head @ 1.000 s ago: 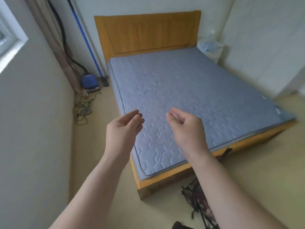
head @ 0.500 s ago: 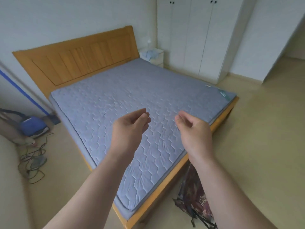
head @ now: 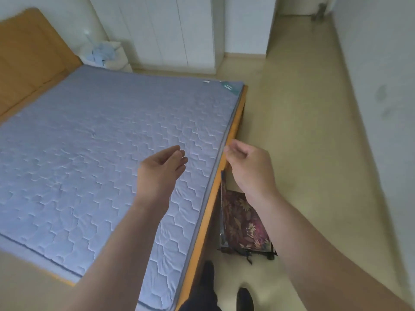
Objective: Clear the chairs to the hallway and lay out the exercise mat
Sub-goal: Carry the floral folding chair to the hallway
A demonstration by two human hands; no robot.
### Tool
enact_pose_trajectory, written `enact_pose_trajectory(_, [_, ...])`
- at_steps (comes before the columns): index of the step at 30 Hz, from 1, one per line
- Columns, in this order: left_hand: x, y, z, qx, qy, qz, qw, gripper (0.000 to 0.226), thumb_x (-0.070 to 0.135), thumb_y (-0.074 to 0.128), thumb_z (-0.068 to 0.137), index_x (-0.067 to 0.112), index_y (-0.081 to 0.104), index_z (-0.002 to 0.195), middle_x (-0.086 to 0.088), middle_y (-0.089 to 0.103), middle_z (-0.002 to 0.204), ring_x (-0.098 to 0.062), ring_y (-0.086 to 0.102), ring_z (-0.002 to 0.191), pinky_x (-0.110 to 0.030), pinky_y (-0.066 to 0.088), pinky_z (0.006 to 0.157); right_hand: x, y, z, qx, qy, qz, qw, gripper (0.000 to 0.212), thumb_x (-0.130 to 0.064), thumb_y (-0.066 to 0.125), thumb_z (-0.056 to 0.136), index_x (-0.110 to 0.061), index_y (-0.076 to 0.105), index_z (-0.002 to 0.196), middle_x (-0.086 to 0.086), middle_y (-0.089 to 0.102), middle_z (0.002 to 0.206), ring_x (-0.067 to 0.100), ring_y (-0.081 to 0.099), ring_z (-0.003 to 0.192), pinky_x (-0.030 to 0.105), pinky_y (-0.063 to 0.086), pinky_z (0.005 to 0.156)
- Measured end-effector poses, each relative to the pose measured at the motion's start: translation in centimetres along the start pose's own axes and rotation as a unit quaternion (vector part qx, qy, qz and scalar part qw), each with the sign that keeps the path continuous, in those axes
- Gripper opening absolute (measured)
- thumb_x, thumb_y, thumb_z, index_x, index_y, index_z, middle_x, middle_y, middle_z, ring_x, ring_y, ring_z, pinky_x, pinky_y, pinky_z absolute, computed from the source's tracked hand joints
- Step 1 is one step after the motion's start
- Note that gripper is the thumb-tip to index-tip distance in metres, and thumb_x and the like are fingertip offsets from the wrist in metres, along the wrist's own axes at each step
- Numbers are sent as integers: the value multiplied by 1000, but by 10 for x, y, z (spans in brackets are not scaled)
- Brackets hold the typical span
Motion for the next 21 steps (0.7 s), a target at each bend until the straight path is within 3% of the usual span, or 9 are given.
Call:
enact_pose_trajectory(3, [-24, 28, 37, -58, -28, 29, 997, 25, 17, 66, 98, 12, 70, 122, 4, 79, 100, -11, 75, 98, -27, 60, 88, 28, -4, 17, 46, 40, -8, 998, 49, -33, 64, 99, -8, 58, 141, -1, 64, 138, -1, 60, 119, 16, 49, 100])
enact_pose_trajectory(6, [-57, 50, 70, -106, -70, 57, 990, 25, 16, 67, 97, 10, 70, 121, -1, 78, 104, -11, 75, 97, -27, 60, 88, 59, -1, 26, 84, 80, -33, 993, 46, -26, 62, 99, 8, 57, 130, 14, 66, 131, -10, 63, 106, 28, 48, 105])
enact_pose_trajectory(10, [-114, 72, 109, -152, -122, 108, 975, 25, 17, 69, 96, 8, 71, 120, -3, 78, 101, -13, 76, 95, -28, 60, 88, 110, 15, 33, 119, 163, -33, 979, 43, -27, 63, 99, 2, 63, 131, 3, 68, 131, -3, 63, 108, 20, 45, 102])
enact_pose_trajectory(14, [-173, 84, 132, -187, -169, 149, 956, 28, 16, 70, 95, 5, 70, 121, -7, 77, 100, -16, 76, 95, -27, 60, 87, 158, 35, 34, 135, 222, -50, 964, 47, -28, 62, 99, -1, 60, 137, 8, 63, 138, 15, 60, 126, 32, 42, 112])
enact_pose_trajectory(17, [-216, 89, 148, -216, -184, 192, 939, 30, 17, 70, 95, 4, 70, 122, -8, 76, 101, -17, 75, 97, -30, 59, 91, 205, 47, 26, 146, 287, -67, 944, 45, -28, 57, 100, 9, 63, 125, 17, 67, 129, 28, 62, 120, 41, 46, 108])
enact_pose_trajectory(21, [-266, 90, 164, -240, -201, 239, 919, 24, 16, 68, 94, 6, 72, 116, -9, 75, 100, -21, 74, 98, -35, 59, 94, 274, 71, 2, 164, 396, -16, 903, 38, -28, 57, 100, 0, 68, 123, 4, 68, 130, 18, 61, 117, 23, 42, 91])
Point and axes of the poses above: each hand's wrist, its own z-axis towards the middle knuckle, its own y-axis out of the palm, x = y × z, the point moved 7 cm from there along z, towards the middle knuckle
